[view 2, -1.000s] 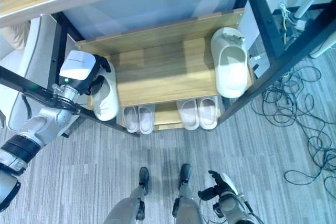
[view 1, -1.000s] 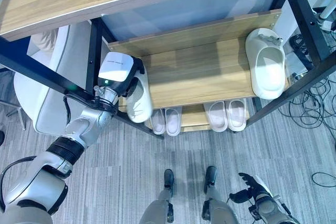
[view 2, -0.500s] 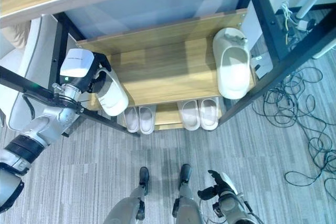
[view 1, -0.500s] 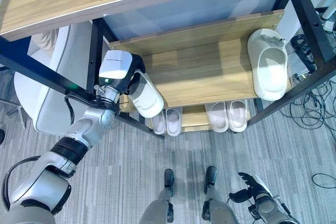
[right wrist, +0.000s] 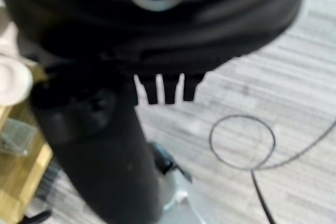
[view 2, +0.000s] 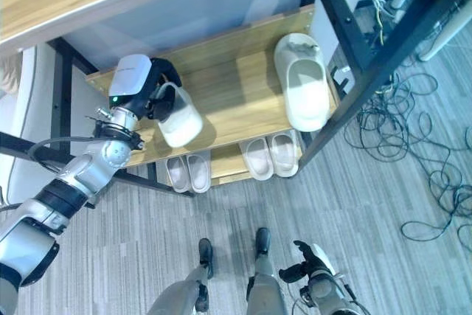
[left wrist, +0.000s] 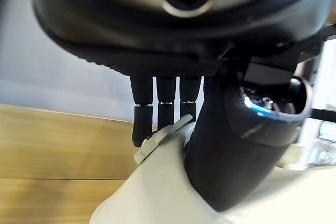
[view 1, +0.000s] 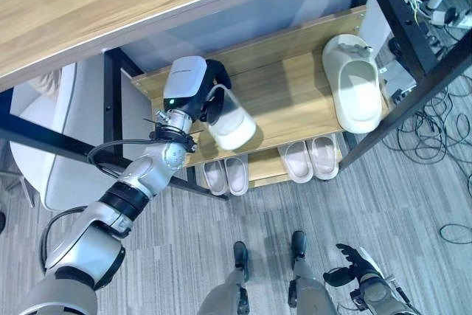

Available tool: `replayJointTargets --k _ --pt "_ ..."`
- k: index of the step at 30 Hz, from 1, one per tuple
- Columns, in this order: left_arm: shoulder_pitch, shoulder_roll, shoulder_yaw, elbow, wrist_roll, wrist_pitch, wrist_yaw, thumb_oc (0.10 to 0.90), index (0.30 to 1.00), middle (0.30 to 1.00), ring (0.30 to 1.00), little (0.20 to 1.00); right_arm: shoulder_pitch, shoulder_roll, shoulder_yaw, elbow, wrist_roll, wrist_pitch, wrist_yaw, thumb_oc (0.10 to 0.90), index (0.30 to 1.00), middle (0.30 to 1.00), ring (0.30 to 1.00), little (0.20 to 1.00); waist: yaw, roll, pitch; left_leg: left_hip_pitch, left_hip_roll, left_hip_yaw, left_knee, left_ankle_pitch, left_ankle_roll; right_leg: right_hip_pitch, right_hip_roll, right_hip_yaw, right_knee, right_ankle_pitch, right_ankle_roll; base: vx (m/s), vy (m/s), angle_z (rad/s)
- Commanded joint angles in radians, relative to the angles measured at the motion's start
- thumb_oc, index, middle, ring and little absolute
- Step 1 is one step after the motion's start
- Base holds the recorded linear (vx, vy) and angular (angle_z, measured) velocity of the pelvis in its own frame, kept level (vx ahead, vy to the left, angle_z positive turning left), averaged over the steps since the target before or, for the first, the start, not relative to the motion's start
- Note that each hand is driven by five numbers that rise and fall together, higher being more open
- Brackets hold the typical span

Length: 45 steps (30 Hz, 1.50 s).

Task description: Arrange the slippers neatly on the shoe rack.

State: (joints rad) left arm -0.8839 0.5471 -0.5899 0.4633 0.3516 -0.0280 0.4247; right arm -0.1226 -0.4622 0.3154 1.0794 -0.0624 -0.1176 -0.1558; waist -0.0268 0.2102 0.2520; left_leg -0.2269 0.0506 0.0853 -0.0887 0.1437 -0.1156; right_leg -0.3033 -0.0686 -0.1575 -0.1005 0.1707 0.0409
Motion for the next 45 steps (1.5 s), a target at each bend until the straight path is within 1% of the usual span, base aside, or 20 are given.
replayJointTargets --k 1,7,10,15,18,19,20,23,28,36,45 --pt "-0.250 -0.032 0.028 0.085 -0.049 -0.072 0.067 0.400 0.300 0.300 0.300 0.300 0.017 -0.051 0.014 -0.059 0.007 -0.010 -0.014 0.800 0.900 0.900 0.900 0.900 -0.042 -0.023 -0.047 -0.008 -0.017 -0.015 0.001 -0.024 -0.003 0.051 -0.040 0.006 0.013 -0.125 0.085 0.03 0.035 -0.23" --pt "-0.325 -0.059 -0.015 0.126 -0.065 -0.077 0.074 0.400 0.300 0.300 0.300 0.300 0.028 -0.071 0.004 -0.077 0.015 -0.013 -0.015 0.800 0.900 0.900 0.900 0.900 -0.068 0.002 -0.047 0.013 -0.021 0.000 0.001 -0.033 0.003 0.056 -0.047 0.021 0.013 -0.125 0.085 0.05 0.041 -0.27" --pt "-0.368 -0.060 -0.039 0.156 -0.058 -0.072 0.078 0.400 0.300 0.300 0.300 0.300 0.034 -0.083 0.002 -0.081 0.020 -0.016 -0.016 0.800 0.900 0.900 0.900 0.900 -0.082 0.015 -0.046 0.018 -0.024 0.001 0.001 -0.035 0.004 0.056 -0.049 0.025 0.013 -0.126 0.085 0.03 0.021 -0.08" --pt "-0.413 -0.054 -0.074 0.196 -0.035 -0.064 0.082 0.400 0.300 0.300 0.300 0.300 0.042 -0.094 0.002 -0.081 0.024 -0.021 -0.014 0.800 0.900 0.900 0.900 0.900 -0.096 0.025 -0.047 0.024 -0.027 0.006 0.001 -0.041 0.006 0.053 -0.050 0.032 0.013 -0.126 0.086 0.02 0.012 -0.09" --pt "-0.428 -0.050 -0.088 0.210 -0.025 -0.061 0.080 0.400 0.300 0.300 0.300 0.300 0.043 -0.095 0.004 -0.081 0.025 -0.023 -0.013 0.800 0.900 0.900 0.900 0.900 -0.099 0.026 -0.047 0.024 -0.026 0.007 0.001 -0.042 0.006 0.052 -0.050 0.033 0.013 -0.126 0.086 0.01 0.003 -0.03" --pt "-0.437 -0.052 -0.096 0.231 -0.018 -0.058 0.080 0.742 0.813 0.813 0.813 0.813 0.045 -0.096 0.008 -0.086 0.027 -0.026 -0.012 0.800 0.900 0.900 0.900 0.900 -0.102 0.025 -0.047 0.024 -0.025 0.008 0.001 -0.042 0.006 0.051 -0.049 0.033 0.013 -0.125 0.085 0.00 0.000 0.00" --pt "-0.439 -0.052 -0.099 0.237 -0.015 -0.056 0.080 0.800 0.900 0.900 0.900 0.900 0.047 -0.097 0.009 -0.087 0.026 -0.027 -0.012 0.800 0.900 0.900 0.900 0.900 -0.102 0.024 -0.047 0.023 -0.024 0.008 0.001 -0.042 0.006 0.051 -0.048 0.034 0.013 -0.125 0.085 0.00 0.000 0.00" --pt "-0.454 -0.061 -0.107 0.275 -0.016 -0.054 0.078 0.800 0.900 0.900 0.900 0.900 0.046 -0.096 0.013 -0.085 0.029 -0.030 -0.012 0.800 0.900 0.900 0.900 0.900 -0.104 0.020 -0.046 0.022 -0.022 0.008 0.001 -0.041 0.005 0.050 -0.047 0.033 0.013 -0.124 0.084 0.00 0.000 0.00" --pt "-0.452 -0.071 -0.116 0.289 -0.016 -0.054 0.064 0.800 0.900 0.900 0.900 0.900 0.043 -0.092 0.019 -0.071 0.034 -0.033 -0.015 0.800 0.900 0.900 0.900 0.900 -0.102 0.016 -0.048 0.019 -0.021 0.002 0.001 -0.038 0.004 0.050 -0.046 0.027 0.013 -0.124 0.082 0.00 -0.007 0.01" --pt "-0.378 -0.117 -0.080 0.289 -0.051 -0.060 0.043 0.800 0.900 0.900 0.900 0.900 0.044 -0.078 0.016 -0.061 0.039 -0.032 -0.020 0.800 0.900 0.900 0.900 0.900 -0.088 0.007 -0.045 0.021 -0.020 -0.009 0.001 -0.034 0.002 0.060 -0.041 0.014 0.013 -0.131 0.077 -0.01 -0.015 0.05" --pt "-0.287 -0.156 -0.048 0.222 -0.047 -0.062 0.030 0.800 0.900 0.900 0.900 0.900 0.053 -0.065 0.011 -0.061 0.036 -0.031 -0.026 0.800 0.900 0.900 0.900 0.900 -0.074 0.001 -0.041 0.019 -0.020 -0.020 0.001 -0.031 -0.001 0.068 -0.038 0.003 0.013 -0.137 0.074 -0.01 -0.006 0.05"
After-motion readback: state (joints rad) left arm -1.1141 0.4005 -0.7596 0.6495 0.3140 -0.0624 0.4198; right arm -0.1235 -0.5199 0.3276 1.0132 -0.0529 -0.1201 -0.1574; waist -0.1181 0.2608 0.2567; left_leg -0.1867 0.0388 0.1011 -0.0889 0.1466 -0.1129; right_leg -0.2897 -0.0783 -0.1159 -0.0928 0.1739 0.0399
